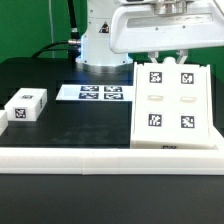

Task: Assemble cabinet

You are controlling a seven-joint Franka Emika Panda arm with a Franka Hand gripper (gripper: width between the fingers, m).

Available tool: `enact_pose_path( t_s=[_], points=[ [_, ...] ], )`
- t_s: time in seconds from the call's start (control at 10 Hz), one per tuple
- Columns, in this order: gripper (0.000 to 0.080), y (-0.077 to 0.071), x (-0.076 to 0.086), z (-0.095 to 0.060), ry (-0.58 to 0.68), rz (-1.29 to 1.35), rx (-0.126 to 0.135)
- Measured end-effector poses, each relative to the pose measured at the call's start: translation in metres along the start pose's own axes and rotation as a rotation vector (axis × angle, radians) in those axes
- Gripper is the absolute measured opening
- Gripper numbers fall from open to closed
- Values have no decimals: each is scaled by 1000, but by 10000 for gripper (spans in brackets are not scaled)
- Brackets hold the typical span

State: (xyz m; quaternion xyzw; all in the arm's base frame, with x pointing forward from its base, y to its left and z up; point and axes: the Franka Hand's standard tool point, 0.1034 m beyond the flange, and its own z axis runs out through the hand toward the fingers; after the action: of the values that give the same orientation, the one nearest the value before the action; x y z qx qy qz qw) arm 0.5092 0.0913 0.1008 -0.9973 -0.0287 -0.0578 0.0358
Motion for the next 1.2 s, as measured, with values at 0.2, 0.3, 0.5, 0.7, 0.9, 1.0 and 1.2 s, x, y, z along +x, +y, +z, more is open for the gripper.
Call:
enact_pose_path(
  t_s=[0.2,0.3,0.5,0.7,0.9,1.0,1.2],
  points=[
    [135,1,0,-1,-7,2,0],
    [128,3,0,-6,-16,5,0],
    [116,7,7,-17,-32,3,1],
    [97,11,19,-25,-47,8,5],
    [97,10,21,-25,-47,8,5],
    [97,10,20,-24,-48,8,5],
    [69,10,20,-24,-47,7,5]
  ],
)
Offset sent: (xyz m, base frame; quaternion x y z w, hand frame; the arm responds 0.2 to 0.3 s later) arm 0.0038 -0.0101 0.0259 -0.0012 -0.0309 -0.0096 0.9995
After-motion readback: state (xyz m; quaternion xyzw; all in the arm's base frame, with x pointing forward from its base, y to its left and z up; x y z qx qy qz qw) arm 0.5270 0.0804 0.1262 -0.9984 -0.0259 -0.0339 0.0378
